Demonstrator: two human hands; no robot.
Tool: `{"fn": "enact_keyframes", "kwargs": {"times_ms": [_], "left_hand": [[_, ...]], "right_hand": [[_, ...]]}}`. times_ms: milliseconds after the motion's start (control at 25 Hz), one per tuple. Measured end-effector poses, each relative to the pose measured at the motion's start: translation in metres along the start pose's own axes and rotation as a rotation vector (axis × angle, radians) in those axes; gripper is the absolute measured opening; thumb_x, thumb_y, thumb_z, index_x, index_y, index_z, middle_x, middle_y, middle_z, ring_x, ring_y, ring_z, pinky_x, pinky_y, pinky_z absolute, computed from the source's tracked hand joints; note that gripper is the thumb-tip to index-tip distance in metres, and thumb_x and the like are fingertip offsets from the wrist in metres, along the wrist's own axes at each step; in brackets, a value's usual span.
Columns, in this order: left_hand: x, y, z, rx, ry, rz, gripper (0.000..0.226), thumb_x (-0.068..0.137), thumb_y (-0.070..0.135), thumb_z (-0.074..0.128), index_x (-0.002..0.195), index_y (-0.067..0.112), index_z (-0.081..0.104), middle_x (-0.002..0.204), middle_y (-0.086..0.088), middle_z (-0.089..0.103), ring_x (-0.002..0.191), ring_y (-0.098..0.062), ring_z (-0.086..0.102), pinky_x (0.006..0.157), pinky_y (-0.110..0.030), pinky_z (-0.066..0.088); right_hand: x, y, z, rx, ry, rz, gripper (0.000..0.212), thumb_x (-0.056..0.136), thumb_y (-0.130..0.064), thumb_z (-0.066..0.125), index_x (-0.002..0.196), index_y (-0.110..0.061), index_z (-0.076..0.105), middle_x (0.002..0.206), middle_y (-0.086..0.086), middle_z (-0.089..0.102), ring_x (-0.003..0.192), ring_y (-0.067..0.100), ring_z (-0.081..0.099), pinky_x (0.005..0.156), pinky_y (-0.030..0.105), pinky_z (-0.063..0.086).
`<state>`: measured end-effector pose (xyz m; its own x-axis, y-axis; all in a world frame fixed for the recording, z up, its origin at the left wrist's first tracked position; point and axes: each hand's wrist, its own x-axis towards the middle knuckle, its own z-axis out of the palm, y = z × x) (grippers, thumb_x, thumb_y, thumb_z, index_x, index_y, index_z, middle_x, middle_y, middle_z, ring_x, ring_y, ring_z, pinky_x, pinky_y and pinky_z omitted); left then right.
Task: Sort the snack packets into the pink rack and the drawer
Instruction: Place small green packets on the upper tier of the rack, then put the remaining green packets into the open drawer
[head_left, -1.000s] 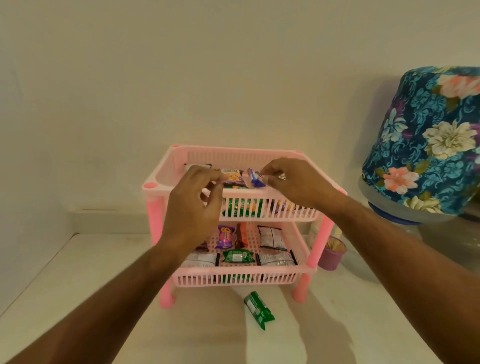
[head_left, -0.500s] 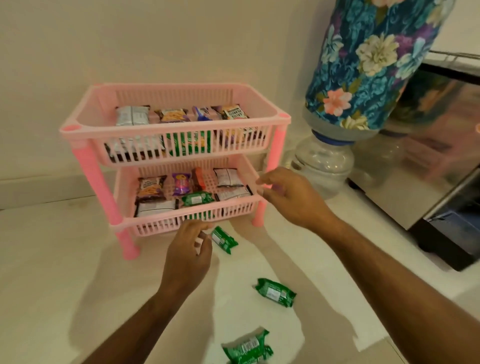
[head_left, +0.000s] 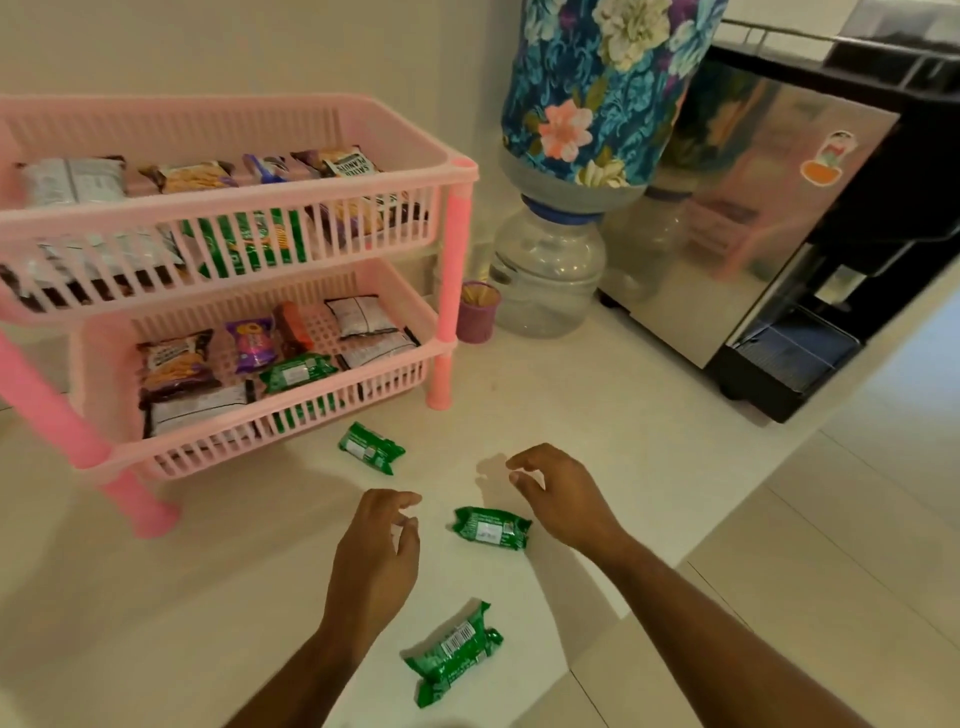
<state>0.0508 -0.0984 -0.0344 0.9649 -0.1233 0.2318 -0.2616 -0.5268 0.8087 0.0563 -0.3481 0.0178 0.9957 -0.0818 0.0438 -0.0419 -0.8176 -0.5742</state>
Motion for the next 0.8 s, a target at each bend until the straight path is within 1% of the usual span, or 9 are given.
{"fn": "enact_keyframes", "kwargs": {"times_ms": [80,120,240,360,440,560,640,720,800], "left_hand": [[-0.009,0.012,0.017,-0.031,-0.070,0.032,0.032,0.095,0.014,0.060,0.112,0.040,0.057,0.113,0.029,0.049,0.099,0.007,0.057,0.075,-0.006,0.045],[-0.014,0.020,0.026,-0.038,-0.101,0.061,0.030,0.094,0.014,0.060,0.112,0.038,0.058,0.113,0.029,0.049,0.100,0.005,0.058,0.076,-0.005,0.045],[-0.023,0.045,0.051,-0.030,-0.163,0.155,0.027,0.093,0.014,0.058,0.111,0.033,0.060,0.111,0.027,0.049,0.097,0.003,0.058,0.079,-0.009,0.046],[-0.024,0.063,0.074,-0.001,-0.183,0.230,0.028,0.091,0.007,0.060,0.111,0.025,0.064,0.111,0.021,0.053,0.097,0.000,0.057,0.080,-0.013,0.046],[-0.026,0.075,0.093,0.029,-0.201,0.254,0.026,0.091,0.006,0.061,0.111,0.022,0.065,0.111,0.017,0.056,0.098,0.000,0.056,0.082,-0.009,0.044],[-0.033,0.094,0.130,0.042,-0.237,0.269,0.026,0.093,0.007,0.058,0.112,0.023,0.064,0.111,0.020,0.056,0.099,0.003,0.054,0.084,-0.002,0.037],[-0.040,0.102,0.156,0.044,-0.277,0.273,0.028,0.094,0.007,0.056,0.114,0.024,0.064,0.113,0.022,0.055,0.102,0.005,0.053,0.088,-0.003,0.038],[-0.044,0.103,0.177,0.028,-0.298,0.256,0.029,0.095,0.006,0.056,0.117,0.024,0.064,0.119,0.021,0.056,0.108,0.004,0.054,0.092,-0.005,0.039],[-0.046,0.097,0.194,0.032,-0.302,0.227,0.030,0.096,0.007,0.056,0.122,0.020,0.064,0.127,0.014,0.058,0.116,-0.002,0.055,0.098,-0.007,0.037]], "right_hand": [[-0.014,0.017,0.011,0.005,0.018,0.063,0.021,0.098,-0.025,0.059,0.116,-0.021,0.069,0.120,-0.004,0.067,0.109,0.012,0.061,0.087,0.019,0.042],[-0.020,0.025,0.015,0.001,0.037,0.094,0.022,0.097,-0.024,0.059,0.118,-0.020,0.068,0.122,-0.004,0.066,0.110,0.013,0.060,0.089,0.020,0.043],[-0.038,0.049,0.017,-0.028,0.100,0.180,0.027,0.097,-0.026,0.059,0.123,-0.022,0.065,0.127,-0.003,0.062,0.114,0.015,0.057,0.094,0.024,0.045],[-0.048,0.069,0.013,-0.037,0.090,0.219,0.030,0.096,-0.027,0.059,0.126,-0.022,0.062,0.130,-0.001,0.059,0.116,0.019,0.055,0.097,0.031,0.047],[-0.054,0.085,0.007,-0.027,0.067,0.232,0.032,0.096,-0.027,0.059,0.128,-0.022,0.060,0.132,0.000,0.057,0.118,0.021,0.055,0.098,0.036,0.048],[-0.063,0.112,-0.004,-0.020,0.048,0.250,0.034,0.098,-0.025,0.056,0.132,-0.021,0.057,0.136,0.002,0.054,0.121,0.022,0.052,0.099,0.036,0.047],[-0.071,0.129,-0.011,0.003,0.108,0.287,0.035,0.098,-0.022,0.056,0.133,-0.020,0.057,0.137,0.002,0.051,0.123,0.023,0.050,0.100,0.037,0.046],[-0.078,0.145,-0.018,0.024,0.245,0.363,0.039,0.096,-0.018,0.058,0.134,-0.019,0.054,0.136,0.005,0.048,0.123,0.025,0.048,0.100,0.036,0.045],[-0.085,0.162,-0.026,0.083,0.396,0.490,0.045,0.093,-0.015,0.063,0.136,-0.014,0.050,0.136,0.010,0.043,0.121,0.027,0.048,0.099,0.034,0.044]]}}
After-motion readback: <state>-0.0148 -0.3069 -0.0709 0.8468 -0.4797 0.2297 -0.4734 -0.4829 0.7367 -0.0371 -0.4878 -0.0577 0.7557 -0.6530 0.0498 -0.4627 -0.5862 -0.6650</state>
